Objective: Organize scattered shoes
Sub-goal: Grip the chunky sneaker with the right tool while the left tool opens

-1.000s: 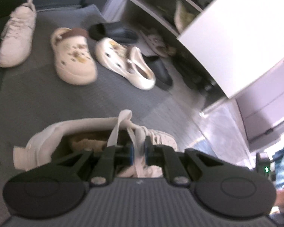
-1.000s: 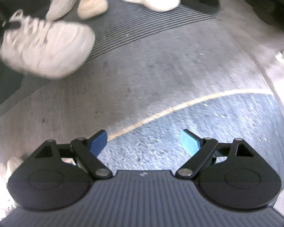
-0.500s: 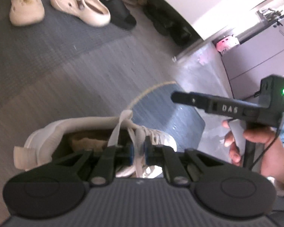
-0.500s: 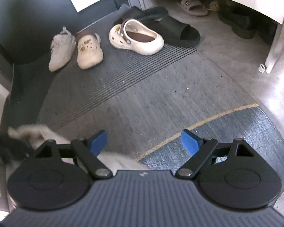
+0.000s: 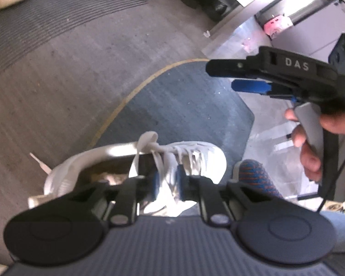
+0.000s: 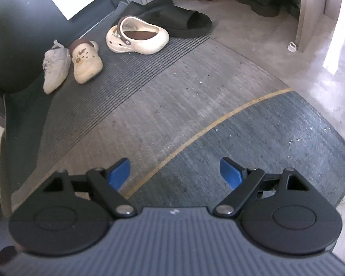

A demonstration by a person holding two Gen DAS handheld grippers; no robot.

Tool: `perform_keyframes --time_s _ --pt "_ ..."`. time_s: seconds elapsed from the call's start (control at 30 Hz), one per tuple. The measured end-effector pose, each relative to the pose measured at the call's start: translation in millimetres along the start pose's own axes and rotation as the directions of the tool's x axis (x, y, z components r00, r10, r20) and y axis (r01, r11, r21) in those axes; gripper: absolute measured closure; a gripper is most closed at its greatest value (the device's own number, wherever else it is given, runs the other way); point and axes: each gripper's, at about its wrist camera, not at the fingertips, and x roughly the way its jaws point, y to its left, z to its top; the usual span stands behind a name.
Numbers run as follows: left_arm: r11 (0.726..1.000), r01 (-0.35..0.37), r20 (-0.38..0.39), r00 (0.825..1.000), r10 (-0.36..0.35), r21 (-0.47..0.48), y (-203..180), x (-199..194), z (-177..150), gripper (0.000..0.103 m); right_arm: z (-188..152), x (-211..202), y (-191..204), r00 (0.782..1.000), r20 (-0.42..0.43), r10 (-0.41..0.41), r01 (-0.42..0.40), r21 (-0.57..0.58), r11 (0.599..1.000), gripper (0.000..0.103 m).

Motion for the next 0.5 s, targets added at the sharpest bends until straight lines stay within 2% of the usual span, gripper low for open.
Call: perform_keyframes --time_s 0.03,0.1,0.13,0.2,0.37,0.5 --pt "0.999 -0.021 0.01 1.0 0.021 0.031 -5.4 -4.4 1.3 0.057 -0.6 -1.9 0.1 1.0 0.004 0.005 -0.005 -0.003 1.0 0.016" --pt "0.999 -0.007 0.025 1.0 0.006 0.041 -13.1 -11.1 5.7 0.043 -2.3 -7.8 0.4 1.0 0.015 0.013 -0.013 -0.007 1.0 0.016" --pt "0.999 0.02 0.036 0.999 -0.021 0.035 -17.1 -19.8 5.0 0.039 -3.3 -10.0 0.3 1.0 0.019 0.016 -0.015 -0.007 1.0 0.016" --pt "0.999 0.031 0.057 0.998 -0.033 0.042 -26.0 -38.3 -3.0 0.033 -4.6 -12.7 -0.6 1.0 0.023 0.02 -0.021 0.009 1.0 0.016" --pt "0.998 -0.011 0.151 0.988 0.002 0.062 -40.6 -92.3 -36.1 0.025 -13.0 -20.2 0.3 0.998 0.025 0.052 -0.053 0.068 0.996 0.016" --pt "0.998 -0.062 0.226 0.972 0.058 0.01 -38.6 -135.6 -68.7 0.021 -26.8 -26.1 12.1 0.996 -0.007 0.085 -0.084 0.105 0.991 0.016"
